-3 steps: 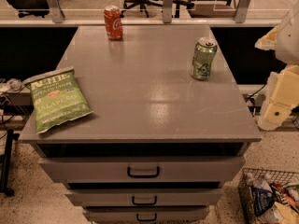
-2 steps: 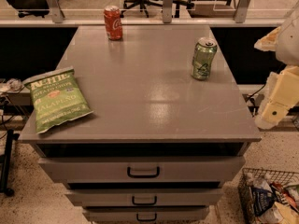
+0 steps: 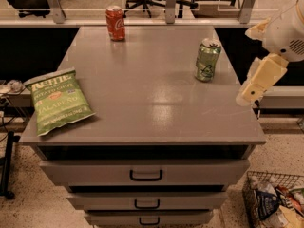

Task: Move green can near green jalapeno chip bag

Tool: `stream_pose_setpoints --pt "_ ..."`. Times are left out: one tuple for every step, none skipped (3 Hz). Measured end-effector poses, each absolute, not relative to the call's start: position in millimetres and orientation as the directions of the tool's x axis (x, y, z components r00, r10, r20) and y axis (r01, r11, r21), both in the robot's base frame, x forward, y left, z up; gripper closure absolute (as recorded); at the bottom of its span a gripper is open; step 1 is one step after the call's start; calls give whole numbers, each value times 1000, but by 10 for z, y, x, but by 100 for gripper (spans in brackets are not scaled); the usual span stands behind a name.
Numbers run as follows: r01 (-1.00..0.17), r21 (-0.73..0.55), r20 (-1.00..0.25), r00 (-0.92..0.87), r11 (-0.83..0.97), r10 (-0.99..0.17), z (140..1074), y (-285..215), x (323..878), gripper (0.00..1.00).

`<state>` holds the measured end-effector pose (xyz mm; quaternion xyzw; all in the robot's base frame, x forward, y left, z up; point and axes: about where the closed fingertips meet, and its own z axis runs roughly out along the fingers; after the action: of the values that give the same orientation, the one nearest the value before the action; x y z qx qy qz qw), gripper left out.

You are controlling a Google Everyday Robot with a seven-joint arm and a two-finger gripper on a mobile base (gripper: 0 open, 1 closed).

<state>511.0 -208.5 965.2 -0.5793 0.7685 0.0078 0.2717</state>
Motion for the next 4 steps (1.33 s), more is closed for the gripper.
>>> stream_pose_setpoints --pt "-853 -334 -499 -201 400 -843 9586 -2160 5571 0" --pt "-820 -331 -601 -197 466 -774 9519 -2209 5949 0" --pt "-814 -278 -718 -176 510 -674 9400 -2183 6220 0" --pt "-826 -216 -815 -141 520 -563 9245 -2075 6452 0"
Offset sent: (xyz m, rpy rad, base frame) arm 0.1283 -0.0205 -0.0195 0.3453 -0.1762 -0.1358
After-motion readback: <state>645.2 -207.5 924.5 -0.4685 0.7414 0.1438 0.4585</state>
